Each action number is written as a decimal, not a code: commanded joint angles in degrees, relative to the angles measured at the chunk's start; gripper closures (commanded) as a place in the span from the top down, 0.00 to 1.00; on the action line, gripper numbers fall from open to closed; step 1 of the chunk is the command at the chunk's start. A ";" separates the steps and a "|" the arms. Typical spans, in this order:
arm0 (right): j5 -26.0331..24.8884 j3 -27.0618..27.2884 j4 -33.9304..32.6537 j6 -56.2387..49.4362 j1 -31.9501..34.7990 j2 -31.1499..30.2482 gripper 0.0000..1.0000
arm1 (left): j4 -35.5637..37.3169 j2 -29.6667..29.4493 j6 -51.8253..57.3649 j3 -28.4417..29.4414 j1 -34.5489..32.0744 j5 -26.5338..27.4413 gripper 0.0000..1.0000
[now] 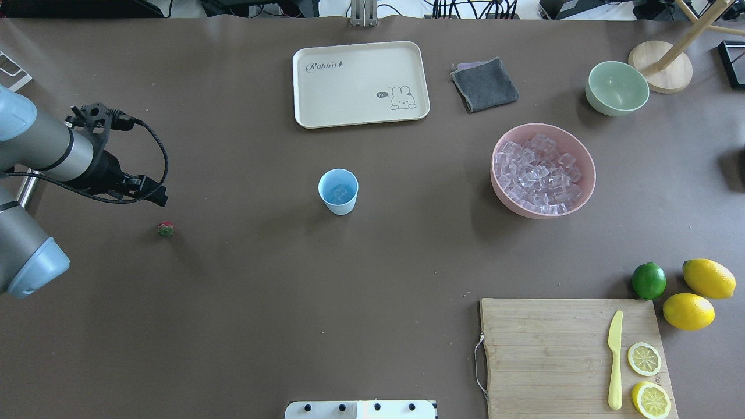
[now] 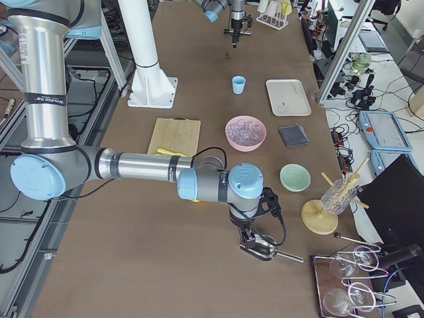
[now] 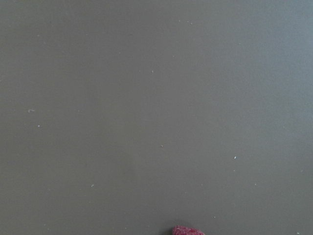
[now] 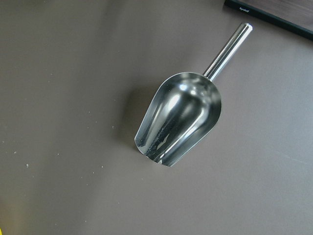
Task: Mash ice and strawberries in cup
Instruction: 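Move the left gripper down toward the red strawberry, then close the left gripper on the red strawberry and lift it, then carry the strawberry with the left gripper over the light-blue cup and release, then withdraw the left gripper from the cup back toward the metal rod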
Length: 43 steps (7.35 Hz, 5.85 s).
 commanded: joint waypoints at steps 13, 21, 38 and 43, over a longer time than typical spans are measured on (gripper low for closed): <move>3.54 0.19 -6.63 15.15 -0.09 3.49 0.99 | -0.36 -0.10 -0.33 1.55 6.40 7.00 0.90; 3.37 0.28 -6.63 14.62 -0.09 3.05 0.99 | -1.51 -0.97 0.46 1.38 7.55 6.92 0.36; 3.28 2.74 -6.81 14.62 0.09 1.82 0.99 | 14.67 -34.47 -18.53 7.98 12.83 14.13 0.98; 2.93 3.09 -6.72 14.62 0.52 1.73 0.99 | 14.49 -12.17 3.56 4.01 -9.97 1.29 0.98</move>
